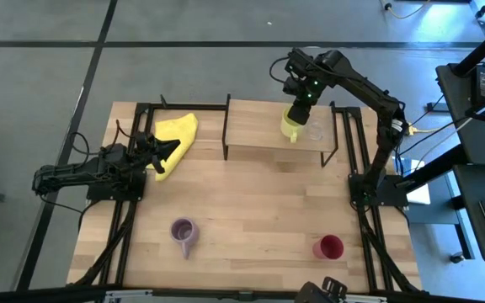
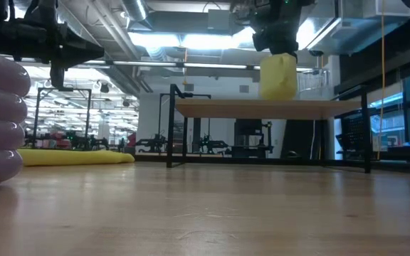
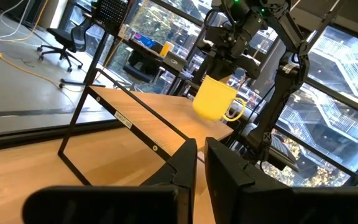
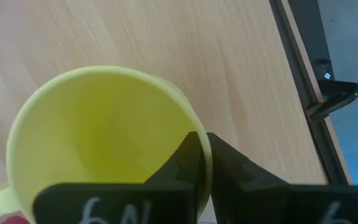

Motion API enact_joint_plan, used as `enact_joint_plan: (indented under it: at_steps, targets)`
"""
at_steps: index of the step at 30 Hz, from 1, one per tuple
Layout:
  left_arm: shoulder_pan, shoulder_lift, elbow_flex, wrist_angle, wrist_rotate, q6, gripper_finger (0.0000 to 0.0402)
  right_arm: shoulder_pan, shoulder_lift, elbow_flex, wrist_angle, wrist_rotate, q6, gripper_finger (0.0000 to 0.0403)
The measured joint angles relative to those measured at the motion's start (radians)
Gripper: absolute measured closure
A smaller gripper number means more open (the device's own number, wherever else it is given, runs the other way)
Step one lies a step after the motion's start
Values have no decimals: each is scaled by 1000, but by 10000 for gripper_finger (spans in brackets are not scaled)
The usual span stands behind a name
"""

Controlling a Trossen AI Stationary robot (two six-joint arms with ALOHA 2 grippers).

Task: Stack small to large cups/mugs on shelf
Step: Put the yellow mug on the shelf

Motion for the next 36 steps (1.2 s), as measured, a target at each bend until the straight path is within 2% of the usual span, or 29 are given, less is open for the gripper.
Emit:
enact_joint_plan:
  at_steps: [15,36]
  targets:
    - [0,0,0,0,0,0,374,0,28,-1,30,1,47,371]
    - [0,0,0,0,0,0,374,-18,33,-1,-34,24,53,370]
